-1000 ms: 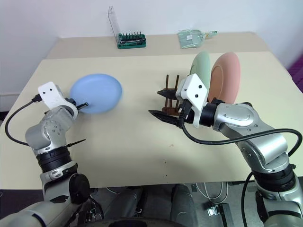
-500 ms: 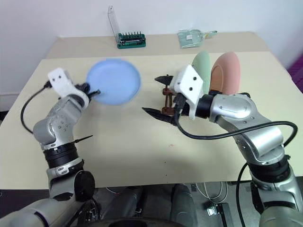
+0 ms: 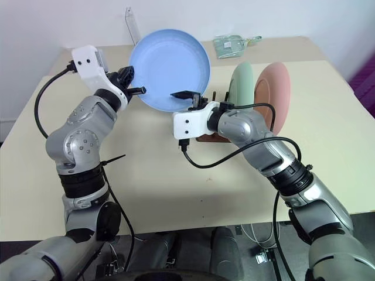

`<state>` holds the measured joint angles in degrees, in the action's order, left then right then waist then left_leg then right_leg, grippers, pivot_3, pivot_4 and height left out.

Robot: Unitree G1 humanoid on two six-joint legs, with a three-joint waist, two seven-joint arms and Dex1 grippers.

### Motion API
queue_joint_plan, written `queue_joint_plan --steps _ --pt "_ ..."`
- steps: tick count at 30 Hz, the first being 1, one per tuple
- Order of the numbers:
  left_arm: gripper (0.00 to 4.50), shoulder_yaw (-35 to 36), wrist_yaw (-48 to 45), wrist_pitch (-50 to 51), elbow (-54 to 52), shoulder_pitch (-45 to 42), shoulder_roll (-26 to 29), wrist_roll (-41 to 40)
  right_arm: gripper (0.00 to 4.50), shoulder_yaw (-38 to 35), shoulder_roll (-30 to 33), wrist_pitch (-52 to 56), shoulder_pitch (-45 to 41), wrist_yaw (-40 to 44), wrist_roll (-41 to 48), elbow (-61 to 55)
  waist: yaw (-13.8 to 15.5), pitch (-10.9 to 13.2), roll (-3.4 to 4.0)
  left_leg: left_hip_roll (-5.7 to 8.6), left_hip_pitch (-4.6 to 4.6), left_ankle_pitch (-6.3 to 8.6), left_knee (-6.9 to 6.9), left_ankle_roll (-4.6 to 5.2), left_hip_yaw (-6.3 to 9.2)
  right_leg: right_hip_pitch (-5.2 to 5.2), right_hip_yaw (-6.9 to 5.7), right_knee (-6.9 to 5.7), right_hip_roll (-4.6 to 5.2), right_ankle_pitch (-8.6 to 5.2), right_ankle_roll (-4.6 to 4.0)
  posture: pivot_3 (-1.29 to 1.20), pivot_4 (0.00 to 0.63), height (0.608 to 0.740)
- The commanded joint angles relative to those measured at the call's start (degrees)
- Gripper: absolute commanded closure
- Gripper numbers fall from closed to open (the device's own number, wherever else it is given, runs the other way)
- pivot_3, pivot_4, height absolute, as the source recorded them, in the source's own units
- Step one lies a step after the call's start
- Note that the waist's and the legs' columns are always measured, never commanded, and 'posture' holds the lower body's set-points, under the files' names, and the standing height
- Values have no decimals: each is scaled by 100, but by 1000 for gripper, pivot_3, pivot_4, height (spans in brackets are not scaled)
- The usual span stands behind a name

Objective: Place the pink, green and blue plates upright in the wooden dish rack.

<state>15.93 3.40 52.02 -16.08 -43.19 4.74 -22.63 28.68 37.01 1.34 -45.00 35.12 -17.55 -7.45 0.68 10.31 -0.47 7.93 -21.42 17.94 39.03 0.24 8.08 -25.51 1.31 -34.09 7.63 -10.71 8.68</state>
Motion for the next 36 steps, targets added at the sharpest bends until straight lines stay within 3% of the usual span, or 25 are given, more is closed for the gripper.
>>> queue_joint_plan --steps 1,4,10,13,20,21,27,30,33,36 --pt "4500 3 -8 14 -335 -148 127 -101 2839 -51 -62 -369 112 -50 -436 -8 0 0 0 0 1 0 0 0 0 0 0 -1 0 0 0 0 150 740" --pt "4500 53 -12 38 -318 -136 141 -191 4355 -128 -95 -474 185 -30 -664 40 -1 0 0 0 0 0 0 -1 0 1 0 0 -1 0 0 0 150 740" --pt "4500 253 -7 4 -271 -141 43 -464 4439 -266 -105 -638 237 -102 -1068 134 -1 0 0 0 1 -1 1 -1 0 1 1 -1 -1 0 0 0 150 740" --pt "3627 598 133 -22 -172 -283 -126 -782 4500 -341 -122 -704 260 -118 -1141 132 2 0 0 0 1 -1 1 -1 0 1 1 -1 -1 0 0 0 150 740" --pt "182 590 246 -21 -81 -175 54 -734 4500 -442 -191 -822 345 -85 -1199 93 -4 0 0 0 1 -1 1 -3 0 1 1 -1 -1 0 0 0 150 740" --pt "28 570 238 -41 -83 -147 61 -745 4500 -464 -209 -837 347 -94 -1197 95 -4 0 0 0 1 -1 1 -3 0 1 1 -1 -2 0 0 0 150 740" --pt "28 731 353 -254 -132 -129 -36 -884 4500 -508 -241 -928 338 -66 -1236 128 3 0 0 0 1 -2 1 -3 0 2 1 -1 -2 0 0 0 150 740" --pt "28 1482 482 -886 -161 -439 -95 -1435 4500 -583 -256 -982 334 -99 -1193 87 0 1 -2 0 1 -2 2 -3 0 2 1 -1 -1 0 0 0 150 740" --pt "28 2003 567 -1512 43 -640 239 -1567 4500 -804 -359 -939 286 -61 -855 87 -34 2 -3 -5 1 -2 -1 -6 0 -2 1 0 -5 0 -1 0 150 740" --pt "28 2023 390 -1794 214 -590 678 -1488 4500 -1039 -488 -864 279 74 -404 47 -35 1 -2 -8 4 -1 -5 -11 -2 -2 1 0 -8 0 -2 0 150 740"
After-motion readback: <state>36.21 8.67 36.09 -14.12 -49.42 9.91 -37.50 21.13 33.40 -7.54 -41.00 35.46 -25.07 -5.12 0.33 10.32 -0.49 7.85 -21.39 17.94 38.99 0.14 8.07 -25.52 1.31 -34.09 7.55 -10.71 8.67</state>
